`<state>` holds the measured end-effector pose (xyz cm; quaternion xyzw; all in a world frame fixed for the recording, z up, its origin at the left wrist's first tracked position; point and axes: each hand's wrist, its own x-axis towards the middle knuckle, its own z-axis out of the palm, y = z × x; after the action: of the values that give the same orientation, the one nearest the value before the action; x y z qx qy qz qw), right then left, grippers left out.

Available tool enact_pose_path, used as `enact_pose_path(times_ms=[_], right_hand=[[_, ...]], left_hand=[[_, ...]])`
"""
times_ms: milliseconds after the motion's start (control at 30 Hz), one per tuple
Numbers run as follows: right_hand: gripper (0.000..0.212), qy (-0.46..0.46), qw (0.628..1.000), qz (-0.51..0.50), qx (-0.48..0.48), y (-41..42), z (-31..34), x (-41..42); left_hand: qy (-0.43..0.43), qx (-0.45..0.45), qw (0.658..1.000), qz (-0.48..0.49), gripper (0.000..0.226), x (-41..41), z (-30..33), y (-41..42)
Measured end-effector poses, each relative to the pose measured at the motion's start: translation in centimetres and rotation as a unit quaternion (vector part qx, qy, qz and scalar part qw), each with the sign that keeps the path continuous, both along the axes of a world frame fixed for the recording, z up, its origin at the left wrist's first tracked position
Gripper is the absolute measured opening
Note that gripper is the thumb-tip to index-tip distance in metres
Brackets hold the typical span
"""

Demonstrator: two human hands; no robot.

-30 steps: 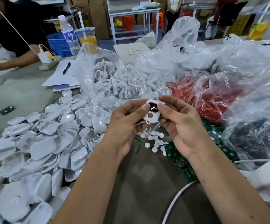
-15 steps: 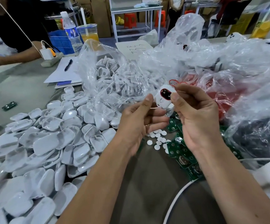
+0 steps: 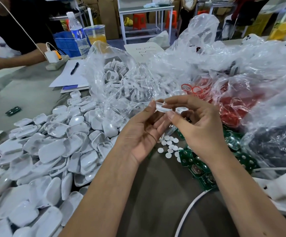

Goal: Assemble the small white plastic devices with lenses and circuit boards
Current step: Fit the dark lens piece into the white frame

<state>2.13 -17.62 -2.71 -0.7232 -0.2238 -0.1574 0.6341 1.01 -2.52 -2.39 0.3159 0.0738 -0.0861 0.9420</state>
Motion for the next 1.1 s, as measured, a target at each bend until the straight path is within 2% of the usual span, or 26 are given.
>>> enact_pose_path(times_ms=[67,167,267,367,467,533,667,767,833,1000,1100], right_hand=[[0.028,-0.033,0.998,-0.009,-0.047,0.0,0.0,-0.1],[0.025,-0.133,0.983,-0.042,-0.123,0.2,0.2,-0.3],[0.019,-0.170,0.974,-0.066,-0.131,0.4,0.2,-0.4],[0.022,-0.129,0.985,-0.058,-0.094,0.7,0.2,-0.7],[0.025,-0.063,0.997,-0.038,-0.038,0.8,0.2,-0.9],[0.024,-0.037,0.999,-0.028,-0.013,0.8,0.2,-1.0],[0.022,-0.013,0.997,0.012,0.069,0.8,0.2,-1.0],[0.020,-0.023,0.996,-0.041,0.077,0.5,0.0,-0.5],[0.020,-0.008,0.994,-0.086,0.071,0.2,-0.3,-0.2],[0.022,-0.014,0.991,-0.131,-0.014,0.8,-0.9,-0.3],[0.015,-0.046,0.980,-0.128,-0.147,1.8,-1.0,-0.1]], left_hand=[[-0.004,0.015,1.000,0.009,0.014,0.1,-0.1,0.0],[-0.009,0.037,0.999,0.009,0.014,0.2,-0.2,0.1],[-0.017,0.065,0.998,-0.002,0.018,0.2,-0.4,0.1],[-0.022,0.103,0.994,0.002,0.023,0.3,-0.7,0.0],[-0.026,0.115,0.993,0.011,0.019,0.3,-0.7,0.2],[-0.029,0.105,0.994,0.014,0.021,0.3,-0.6,0.3],[-0.028,0.064,0.997,0.036,0.040,0.4,-0.3,0.5],[-0.026,0.033,0.997,0.064,0.047,0.5,0.1,1.1],[-0.023,0.003,0.996,0.089,0.043,0.6,0.2,1.9],[-0.031,-0.062,0.987,0.142,0.030,0.9,0.8,4.0],[-0.037,-0.083,0.984,0.156,0.031,0.9,1.1,4.3]])
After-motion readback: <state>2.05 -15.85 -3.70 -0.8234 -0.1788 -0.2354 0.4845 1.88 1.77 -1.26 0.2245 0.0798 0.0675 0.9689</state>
